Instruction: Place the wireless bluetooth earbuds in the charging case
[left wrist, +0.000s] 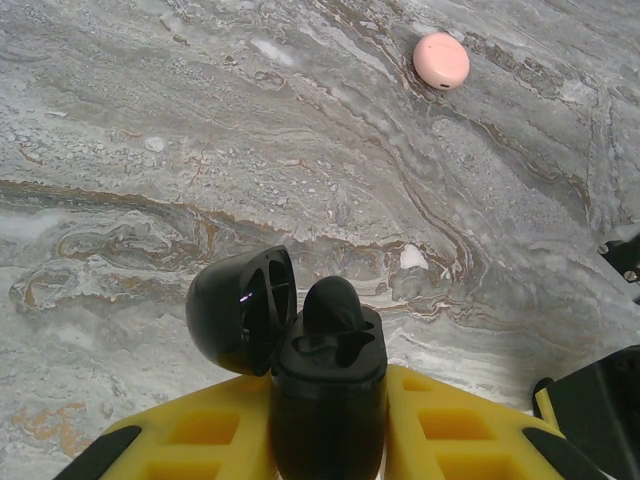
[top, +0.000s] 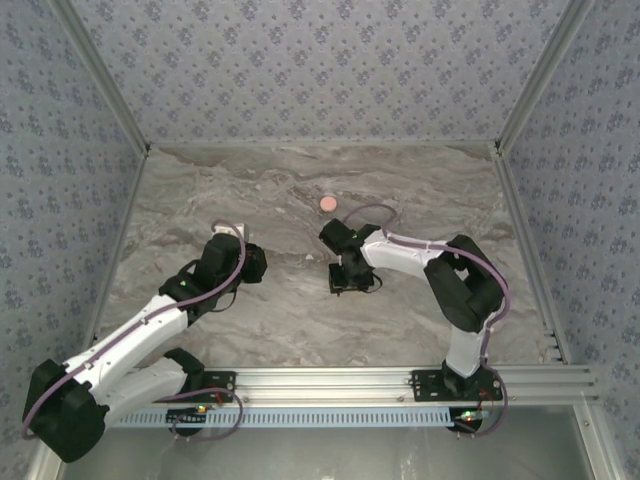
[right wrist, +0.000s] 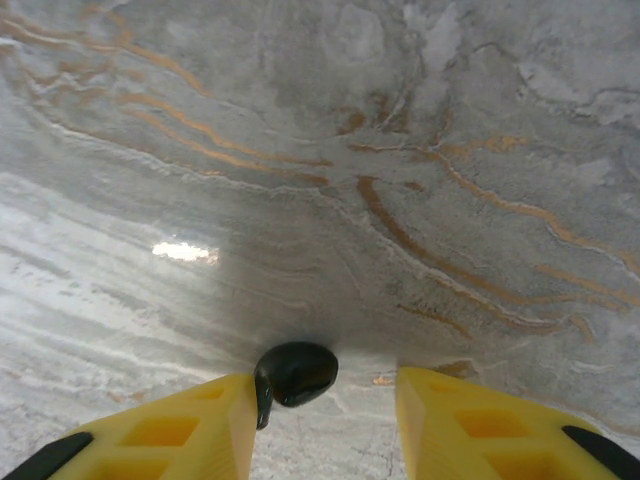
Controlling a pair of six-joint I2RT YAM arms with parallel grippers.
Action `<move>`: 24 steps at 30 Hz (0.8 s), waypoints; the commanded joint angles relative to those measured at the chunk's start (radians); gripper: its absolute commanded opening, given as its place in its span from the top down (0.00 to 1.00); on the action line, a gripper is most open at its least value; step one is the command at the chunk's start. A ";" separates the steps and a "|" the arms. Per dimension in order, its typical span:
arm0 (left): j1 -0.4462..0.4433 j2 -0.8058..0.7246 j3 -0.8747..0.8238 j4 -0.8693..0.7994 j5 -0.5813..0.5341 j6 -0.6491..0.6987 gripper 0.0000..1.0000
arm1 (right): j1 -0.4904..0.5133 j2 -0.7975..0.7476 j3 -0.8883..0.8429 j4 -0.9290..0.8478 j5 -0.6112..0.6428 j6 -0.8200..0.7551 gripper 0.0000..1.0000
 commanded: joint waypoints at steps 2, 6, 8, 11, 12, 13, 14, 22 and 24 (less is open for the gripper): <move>0.004 0.004 0.040 0.017 0.006 0.019 0.74 | 0.008 0.035 0.035 -0.023 0.002 0.027 0.61; 0.005 0.006 0.039 0.017 0.007 0.019 0.74 | 0.011 0.049 0.059 -0.020 0.004 0.029 0.63; 0.005 0.005 0.038 0.018 0.007 0.019 0.74 | 0.012 0.056 0.063 -0.020 0.003 0.029 0.64; 0.005 0.003 0.038 0.015 0.007 0.019 0.74 | 0.015 0.052 0.066 -0.014 0.008 0.022 0.64; 0.004 0.004 0.036 0.016 0.007 0.020 0.74 | 0.016 0.046 0.068 -0.011 0.013 0.020 0.64; 0.004 0.003 0.035 0.015 0.008 0.020 0.74 | 0.017 0.043 0.070 -0.012 0.016 0.019 0.64; 0.005 0.002 0.036 0.015 0.006 0.020 0.74 | 0.018 0.042 0.075 -0.013 0.019 0.013 0.63; 0.005 0.000 0.033 0.017 0.005 0.019 0.74 | 0.010 0.064 0.113 -0.047 0.049 0.009 0.61; 0.005 -0.001 0.032 0.015 0.004 0.019 0.74 | 0.008 0.071 0.121 -0.057 0.056 0.009 0.61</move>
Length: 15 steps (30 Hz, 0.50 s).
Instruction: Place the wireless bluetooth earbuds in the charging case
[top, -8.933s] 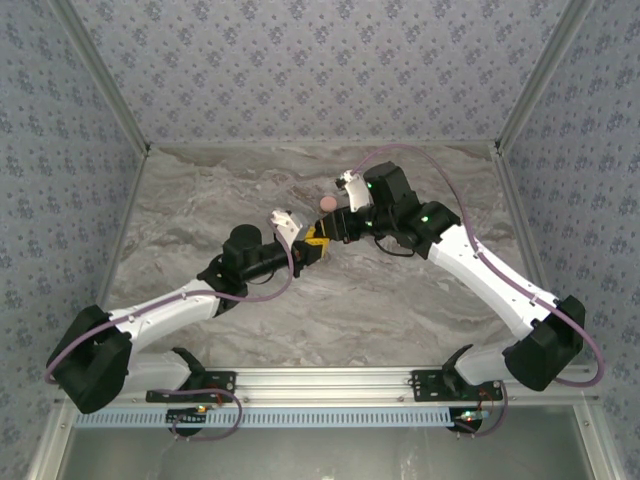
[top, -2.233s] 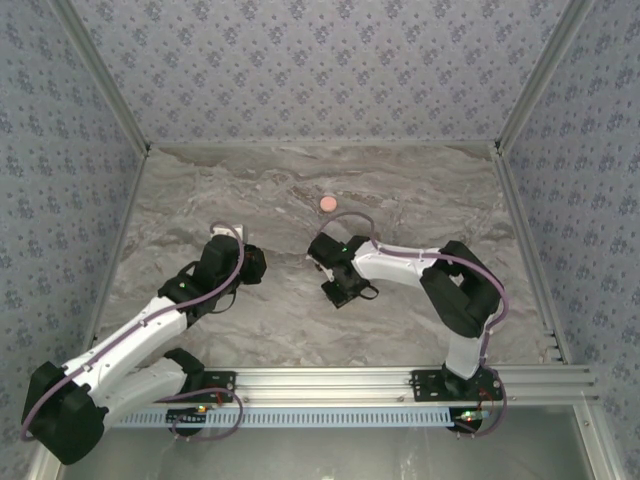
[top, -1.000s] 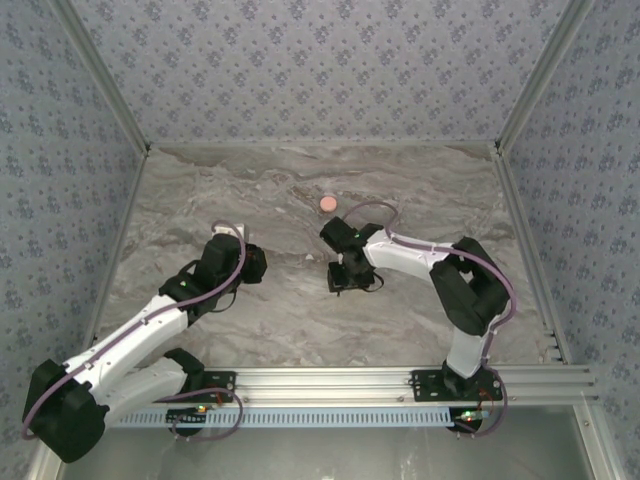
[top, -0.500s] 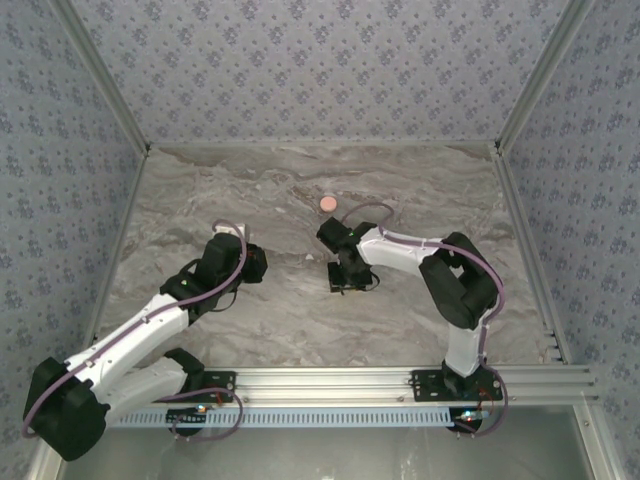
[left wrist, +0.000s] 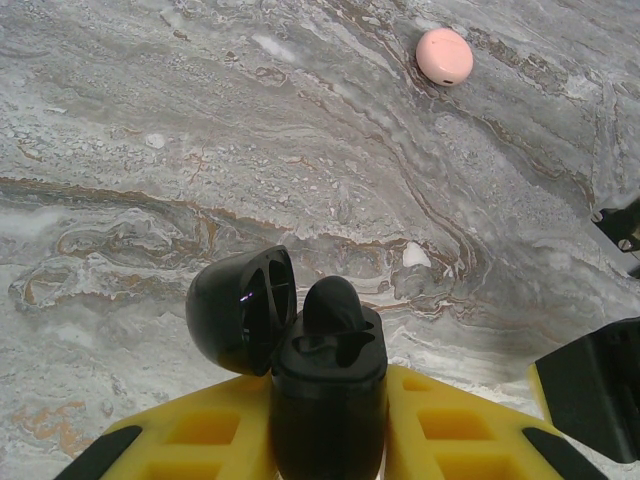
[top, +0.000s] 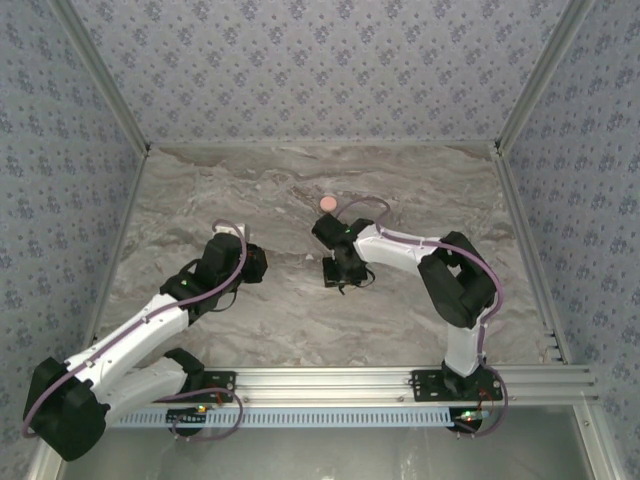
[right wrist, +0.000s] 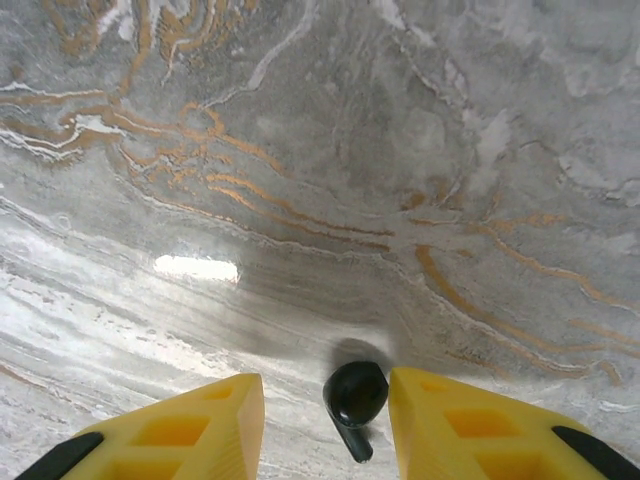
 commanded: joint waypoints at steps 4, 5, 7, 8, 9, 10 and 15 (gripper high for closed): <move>0.004 -0.008 0.032 0.015 0.004 0.018 0.74 | -0.003 0.038 0.040 -0.038 0.042 -0.017 0.61; 0.005 -0.008 0.031 0.015 0.003 0.018 0.74 | -0.003 0.040 0.042 -0.041 0.042 -0.034 0.61; 0.004 -0.008 0.031 0.015 0.003 0.018 0.74 | 0.000 0.044 0.043 -0.046 0.038 -0.044 0.61; 0.005 -0.007 0.031 0.015 0.002 0.018 0.74 | 0.002 0.046 0.047 -0.051 0.036 -0.050 0.62; 0.005 -0.007 0.031 0.015 0.003 0.019 0.74 | 0.004 0.051 0.050 -0.058 0.037 -0.053 0.62; 0.005 -0.005 0.031 0.017 0.002 0.019 0.74 | 0.005 0.054 0.052 -0.065 0.040 -0.056 0.62; 0.006 -0.008 0.031 0.017 0.002 0.018 0.74 | 0.009 0.073 0.062 -0.086 0.044 -0.070 0.64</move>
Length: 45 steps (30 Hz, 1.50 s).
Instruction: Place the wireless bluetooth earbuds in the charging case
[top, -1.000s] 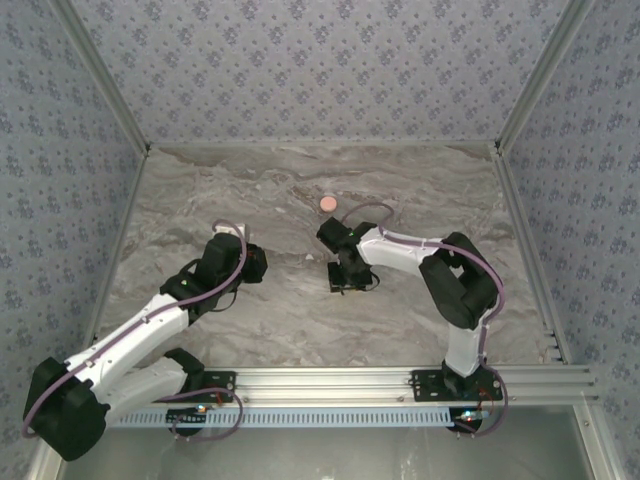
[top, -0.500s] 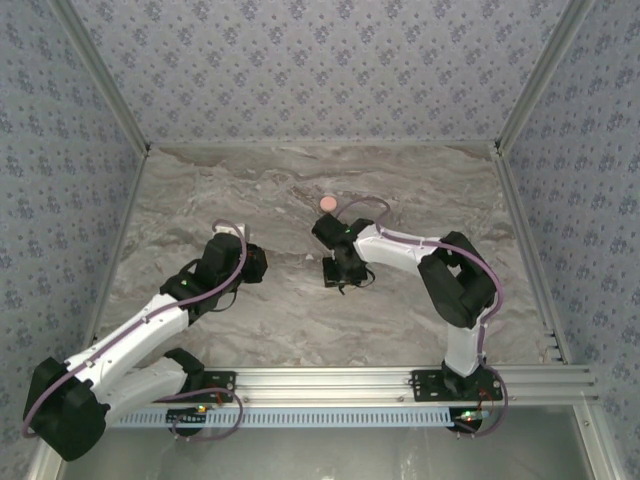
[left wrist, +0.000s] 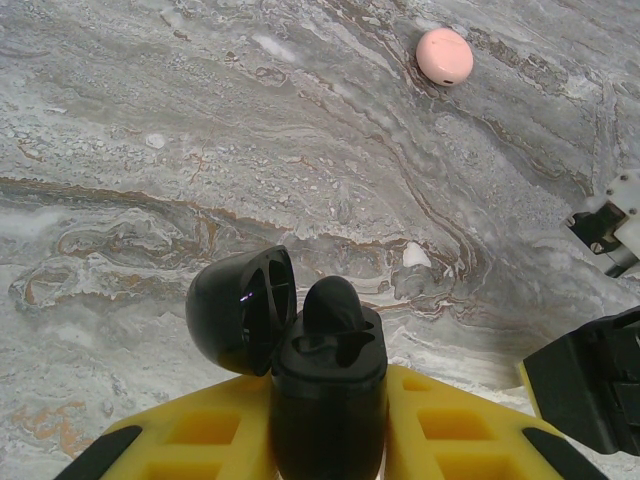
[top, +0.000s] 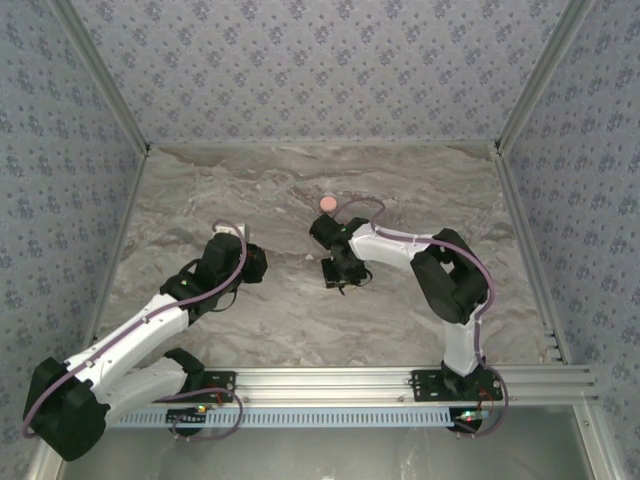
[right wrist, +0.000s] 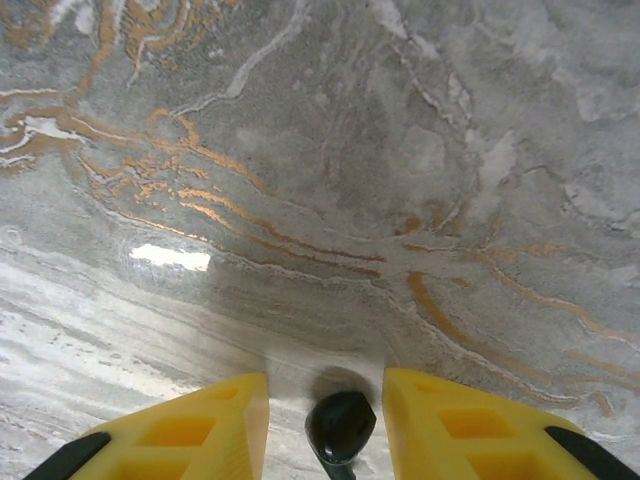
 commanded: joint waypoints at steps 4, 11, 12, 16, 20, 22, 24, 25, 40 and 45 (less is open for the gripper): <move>0.005 -0.008 0.031 0.018 0.003 0.018 0.74 | 0.016 0.042 0.040 -0.078 0.035 -0.032 0.66; 0.005 -0.005 0.034 0.019 0.003 0.019 0.74 | 0.020 0.056 0.046 -0.097 0.026 -0.051 0.66; 0.005 -0.004 0.035 0.018 0.003 0.020 0.74 | 0.019 0.055 0.046 -0.097 0.022 -0.054 0.66; 0.005 0.003 0.040 0.019 0.005 0.022 0.74 | 0.018 0.057 0.047 -0.102 0.004 -0.067 0.67; 0.006 0.004 0.044 0.018 0.005 0.022 0.74 | 0.015 0.062 0.046 -0.107 0.001 -0.070 0.69; 0.004 0.006 0.046 0.018 0.005 0.021 0.74 | 0.016 0.063 0.045 -0.110 -0.001 -0.072 0.70; 0.005 0.006 0.046 0.018 0.005 0.021 0.74 | 0.014 0.062 0.043 -0.110 -0.002 -0.072 0.72; 0.004 0.006 0.045 0.018 0.006 0.022 0.74 | 0.013 0.062 0.044 -0.109 -0.002 -0.071 0.74; 0.001 0.093 0.031 0.103 0.141 0.004 0.74 | -0.107 -0.105 -0.132 0.074 -0.123 -0.038 0.81; -0.019 0.172 0.028 0.206 0.253 0.015 0.74 | -0.184 -0.207 -0.211 0.197 -0.238 -0.033 0.81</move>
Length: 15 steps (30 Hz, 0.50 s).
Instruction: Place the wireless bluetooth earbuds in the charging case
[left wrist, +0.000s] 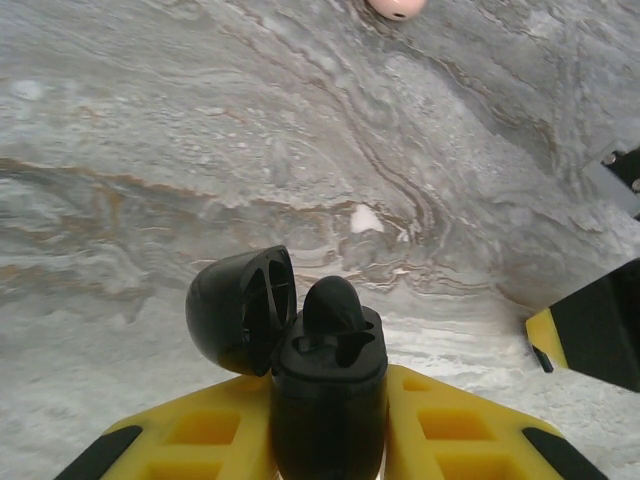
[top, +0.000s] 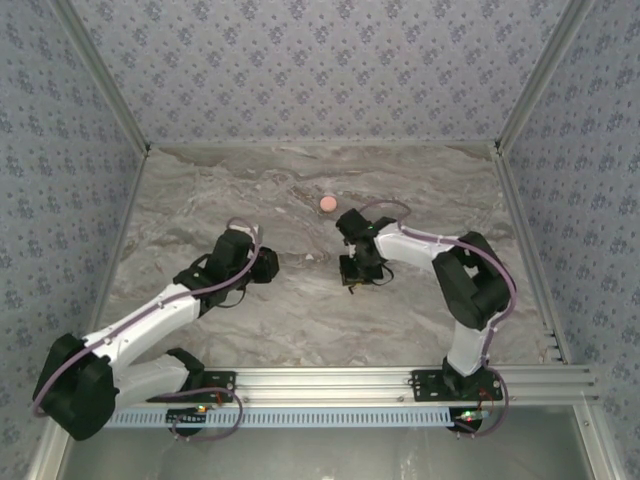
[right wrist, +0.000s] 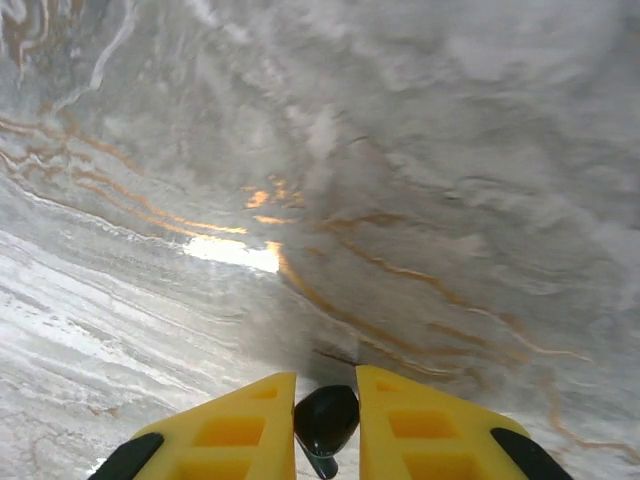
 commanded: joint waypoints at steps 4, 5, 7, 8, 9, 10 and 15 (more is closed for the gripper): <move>-0.052 0.086 0.033 0.189 0.130 0.040 0.74 | -0.078 -0.131 -0.037 0.118 -0.157 0.001 0.81; -0.061 0.098 0.032 0.211 0.132 0.048 0.74 | -0.085 -0.148 -0.037 0.128 -0.174 0.000 0.81; -0.082 0.126 0.029 0.275 0.131 0.074 0.74 | -0.108 -0.180 -0.040 0.153 -0.218 0.003 0.81; -0.089 0.137 0.023 0.313 0.135 0.090 0.75 | -0.116 -0.197 -0.039 0.162 -0.238 0.005 0.81; -0.099 0.148 0.013 0.359 0.133 0.107 0.75 | -0.126 -0.214 -0.039 0.174 -0.259 0.009 0.81; -0.104 0.159 -0.001 0.416 0.139 0.119 0.75 | -0.136 -0.234 -0.038 0.187 -0.279 0.014 0.81; -0.130 0.214 -0.039 0.633 0.206 0.199 0.76 | -0.161 -0.305 0.003 0.210 -0.342 0.019 0.80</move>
